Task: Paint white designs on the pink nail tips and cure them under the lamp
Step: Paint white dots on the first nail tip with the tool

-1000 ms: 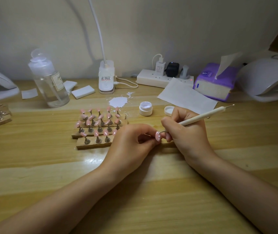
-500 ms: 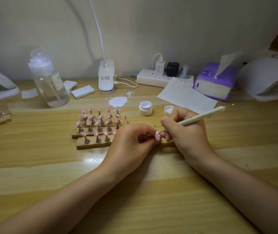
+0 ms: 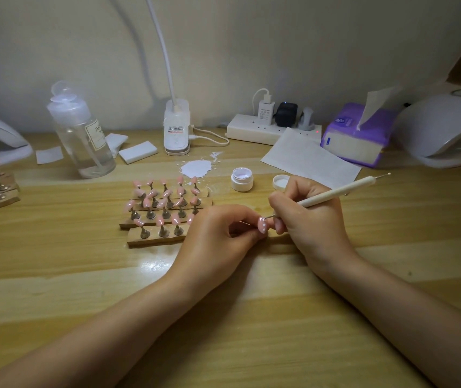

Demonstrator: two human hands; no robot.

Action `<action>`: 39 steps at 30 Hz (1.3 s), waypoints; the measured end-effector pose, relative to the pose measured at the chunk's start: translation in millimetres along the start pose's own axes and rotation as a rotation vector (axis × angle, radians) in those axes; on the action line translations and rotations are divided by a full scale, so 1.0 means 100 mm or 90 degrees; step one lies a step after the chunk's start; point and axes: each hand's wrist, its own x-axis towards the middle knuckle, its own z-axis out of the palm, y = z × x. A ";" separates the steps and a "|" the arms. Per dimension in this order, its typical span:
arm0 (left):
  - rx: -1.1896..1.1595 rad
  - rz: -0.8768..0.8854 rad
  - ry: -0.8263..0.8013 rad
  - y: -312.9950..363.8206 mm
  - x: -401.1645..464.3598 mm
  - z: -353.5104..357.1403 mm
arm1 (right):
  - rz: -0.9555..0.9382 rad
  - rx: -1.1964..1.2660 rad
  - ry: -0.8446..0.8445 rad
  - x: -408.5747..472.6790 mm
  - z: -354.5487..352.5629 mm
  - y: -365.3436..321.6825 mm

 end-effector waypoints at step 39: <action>-0.011 -0.015 0.000 -0.01 0.00 0.01 | -0.011 -0.032 -0.007 -0.03 0.00 -0.02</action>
